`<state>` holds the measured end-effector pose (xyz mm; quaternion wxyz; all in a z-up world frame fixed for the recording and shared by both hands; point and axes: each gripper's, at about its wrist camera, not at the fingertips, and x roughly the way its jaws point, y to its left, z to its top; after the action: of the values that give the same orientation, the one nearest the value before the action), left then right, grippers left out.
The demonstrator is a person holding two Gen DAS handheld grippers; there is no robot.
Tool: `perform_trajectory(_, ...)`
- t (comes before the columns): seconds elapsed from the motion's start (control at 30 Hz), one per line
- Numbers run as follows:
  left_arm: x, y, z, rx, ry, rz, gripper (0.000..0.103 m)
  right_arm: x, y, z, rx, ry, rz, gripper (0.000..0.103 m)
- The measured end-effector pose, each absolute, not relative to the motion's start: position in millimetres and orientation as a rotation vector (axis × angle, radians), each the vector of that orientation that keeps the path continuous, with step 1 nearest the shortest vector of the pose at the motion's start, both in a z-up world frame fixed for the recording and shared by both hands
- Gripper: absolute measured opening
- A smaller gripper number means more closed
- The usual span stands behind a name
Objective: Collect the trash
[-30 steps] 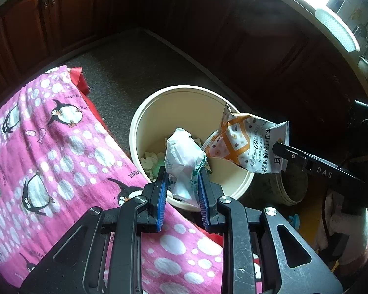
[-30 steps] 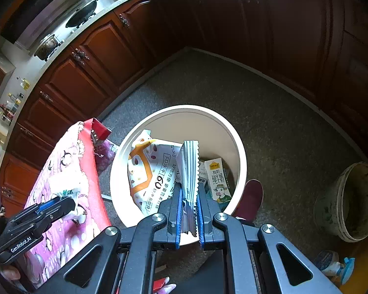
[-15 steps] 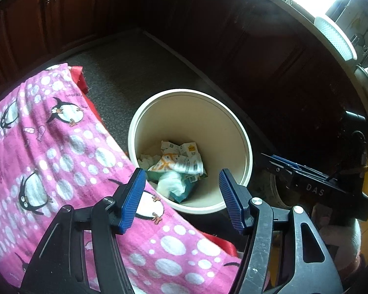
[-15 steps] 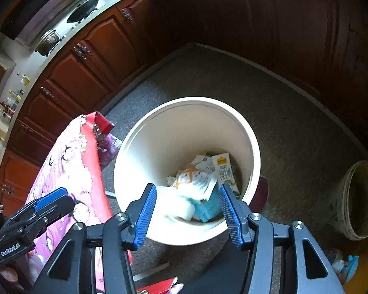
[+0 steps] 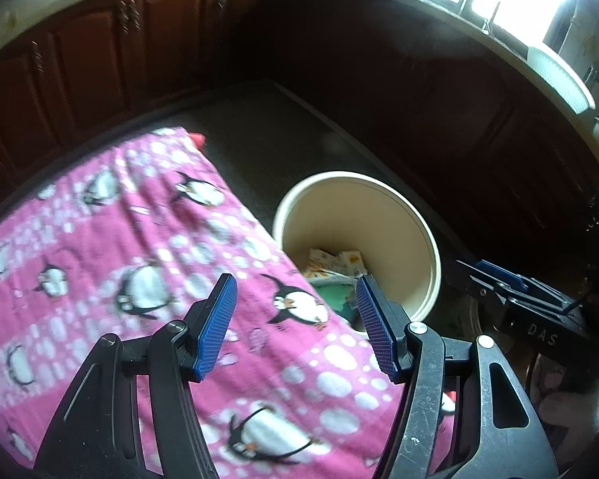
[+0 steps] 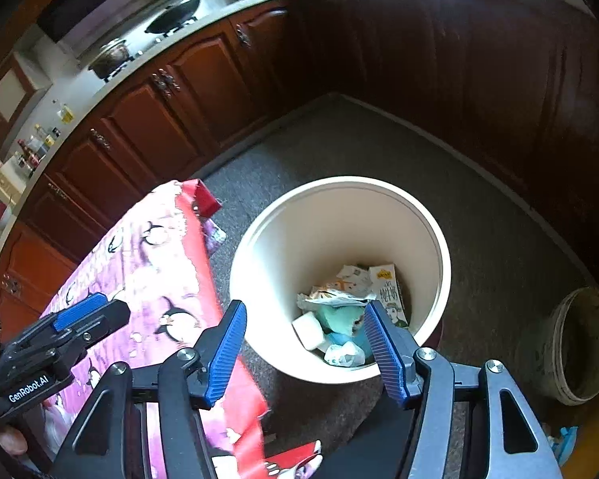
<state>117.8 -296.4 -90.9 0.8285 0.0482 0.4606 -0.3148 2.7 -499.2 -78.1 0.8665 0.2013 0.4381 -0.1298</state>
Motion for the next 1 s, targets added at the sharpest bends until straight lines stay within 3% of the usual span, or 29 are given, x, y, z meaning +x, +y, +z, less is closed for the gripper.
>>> perform_trajectory(0.57, 72.7, -243.1, -19.8, 0.11, 0.753, -0.576, 0.061, -25.6, -430.0, -8.7, 0.291, 0.737, -0.368, 0.067)
perform_trajectory(1.0, 54.9, -217.7, 6.5, 0.087, 0.667, -0.541, 0.061, -40.6, -388.9, 28.3, 0.167, 0.623, -0.406, 0.078)
